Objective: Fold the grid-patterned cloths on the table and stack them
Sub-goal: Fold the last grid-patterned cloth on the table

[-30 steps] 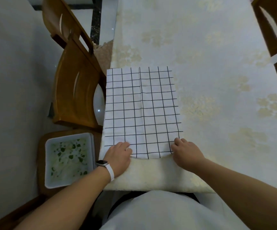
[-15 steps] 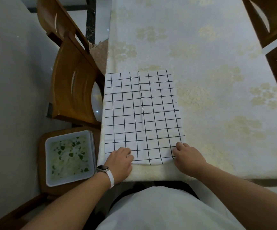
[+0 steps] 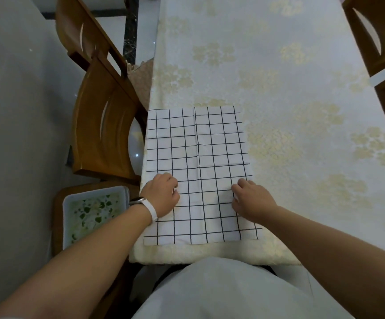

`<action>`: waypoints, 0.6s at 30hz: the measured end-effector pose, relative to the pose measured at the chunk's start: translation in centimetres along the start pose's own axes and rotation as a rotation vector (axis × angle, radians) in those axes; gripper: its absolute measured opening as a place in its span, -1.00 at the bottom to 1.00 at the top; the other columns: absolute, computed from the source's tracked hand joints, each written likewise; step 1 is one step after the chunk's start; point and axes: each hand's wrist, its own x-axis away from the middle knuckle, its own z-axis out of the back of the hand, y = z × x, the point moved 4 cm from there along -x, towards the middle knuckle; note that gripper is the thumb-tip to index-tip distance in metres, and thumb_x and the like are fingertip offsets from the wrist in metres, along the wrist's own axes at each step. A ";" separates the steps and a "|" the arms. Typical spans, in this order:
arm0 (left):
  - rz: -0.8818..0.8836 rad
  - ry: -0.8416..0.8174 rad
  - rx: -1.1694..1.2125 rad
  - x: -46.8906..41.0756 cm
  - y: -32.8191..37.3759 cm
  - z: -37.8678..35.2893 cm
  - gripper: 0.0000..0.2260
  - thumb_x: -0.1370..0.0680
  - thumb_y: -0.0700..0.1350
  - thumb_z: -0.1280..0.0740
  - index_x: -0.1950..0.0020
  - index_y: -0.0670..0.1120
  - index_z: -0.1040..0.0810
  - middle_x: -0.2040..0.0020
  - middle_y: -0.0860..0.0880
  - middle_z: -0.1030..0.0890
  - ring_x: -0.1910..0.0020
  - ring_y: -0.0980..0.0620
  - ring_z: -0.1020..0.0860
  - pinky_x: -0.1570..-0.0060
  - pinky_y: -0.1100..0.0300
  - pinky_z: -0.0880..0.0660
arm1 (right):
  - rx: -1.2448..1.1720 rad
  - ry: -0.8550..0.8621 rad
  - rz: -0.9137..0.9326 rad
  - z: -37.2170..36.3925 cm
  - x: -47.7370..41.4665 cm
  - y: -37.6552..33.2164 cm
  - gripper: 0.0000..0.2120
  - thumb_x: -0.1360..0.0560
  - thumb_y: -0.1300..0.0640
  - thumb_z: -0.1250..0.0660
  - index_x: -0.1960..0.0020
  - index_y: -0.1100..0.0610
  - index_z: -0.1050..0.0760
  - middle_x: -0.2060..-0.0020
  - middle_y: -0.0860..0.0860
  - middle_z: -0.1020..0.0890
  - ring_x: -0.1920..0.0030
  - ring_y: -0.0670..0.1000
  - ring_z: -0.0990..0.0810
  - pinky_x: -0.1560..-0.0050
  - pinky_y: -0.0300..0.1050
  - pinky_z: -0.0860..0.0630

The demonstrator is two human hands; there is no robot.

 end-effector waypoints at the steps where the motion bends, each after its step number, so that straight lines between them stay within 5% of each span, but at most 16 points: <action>1: 0.017 -0.006 -0.011 -0.9 -0.2 0.4 -0.80 -0.54 -0.06 -0.24 -0.12 -0.05 -0.53 -0.10 0.01 -0.51 -0.08 0.00 -0.45 0.04 0.14 -0.44 | -0.005 0.010 -0.003 0.6 -0.9 0.1 -0.76 -0.52 0.03 -0.18 -0.12 0.13 -0.42 -0.02 0.07 -0.47 -0.02 0.12 -0.46 0.16 -0.05 -0.37; 9: 0.095 -0.074 -0.129 -6.2 -1.9 1.0 -0.77 -0.57 -0.07 -0.21 -0.21 -0.04 -0.49 -0.14 -0.03 -0.50 -0.10 -0.04 -0.45 -0.04 0.05 -0.49 | 0.006 0.061 -0.008 3.6 -7.7 1.4 -0.74 -0.53 0.17 -0.16 -0.20 0.16 -0.41 -0.11 0.11 -0.47 -0.09 0.16 -0.46 0.15 -0.05 -0.31; 18: -0.027 -0.097 -0.161 -7.5 -3.2 0.4 -0.86 -0.60 -0.09 -0.19 -0.03 -0.08 -0.52 0.02 -0.04 -0.50 0.04 -0.05 -0.45 0.12 0.09 -0.44 | 0.042 0.020 0.099 3.4 -9.8 2.3 -0.77 -0.52 0.13 -0.19 -0.15 0.18 -0.45 -0.09 0.11 -0.48 -0.04 0.15 -0.45 0.06 0.04 -0.48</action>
